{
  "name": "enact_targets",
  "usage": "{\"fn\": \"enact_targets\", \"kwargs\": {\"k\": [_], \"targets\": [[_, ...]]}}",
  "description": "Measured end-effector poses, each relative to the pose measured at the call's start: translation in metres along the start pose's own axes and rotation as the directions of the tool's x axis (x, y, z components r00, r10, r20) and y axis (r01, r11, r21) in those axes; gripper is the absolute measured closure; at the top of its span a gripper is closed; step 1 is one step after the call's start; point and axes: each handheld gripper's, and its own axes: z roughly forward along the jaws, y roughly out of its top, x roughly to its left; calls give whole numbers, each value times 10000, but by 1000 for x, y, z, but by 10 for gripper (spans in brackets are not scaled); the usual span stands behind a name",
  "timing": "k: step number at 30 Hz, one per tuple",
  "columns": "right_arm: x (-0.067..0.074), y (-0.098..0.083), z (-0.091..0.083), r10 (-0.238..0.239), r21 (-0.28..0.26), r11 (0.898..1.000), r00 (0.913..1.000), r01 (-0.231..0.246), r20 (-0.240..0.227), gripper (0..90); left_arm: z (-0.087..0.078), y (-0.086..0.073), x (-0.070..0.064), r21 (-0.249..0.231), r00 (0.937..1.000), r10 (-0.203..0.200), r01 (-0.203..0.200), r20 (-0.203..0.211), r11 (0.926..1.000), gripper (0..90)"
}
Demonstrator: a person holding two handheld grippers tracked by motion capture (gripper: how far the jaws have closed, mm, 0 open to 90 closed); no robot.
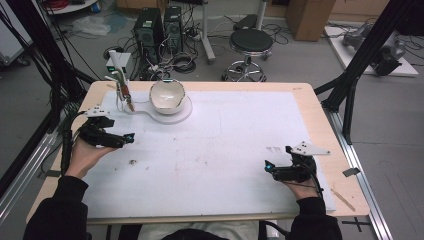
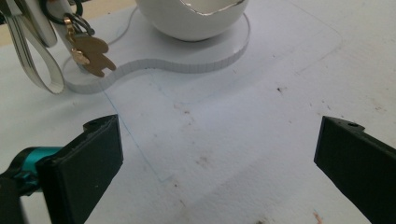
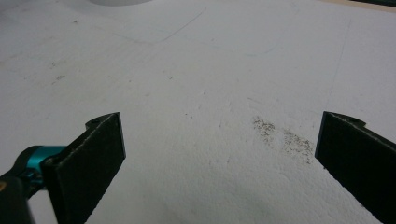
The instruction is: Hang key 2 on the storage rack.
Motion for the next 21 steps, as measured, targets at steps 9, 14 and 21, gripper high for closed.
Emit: {"fn": "enact_targets", "kwargs": {"k": [9, 14, 21], "targets": [[0, 0, 0, -29, 21, 10000, 10000, 29, -20, 7, -9, -22, -6, 224, 10000, 87, -87, -9, 9997, 17], [0, 0, 1, -32, 43, 10000, 10000, 32, -39, 8, -11, -37, -10, 291, 9999, 74, -78, 118, 9995, 17], [1, 0, 3, -90, 122, 9999, 9999, 92, -124, 8, -8, -56, -17, 548, 9988, 166, -191, 456, 9983, 17]]}}
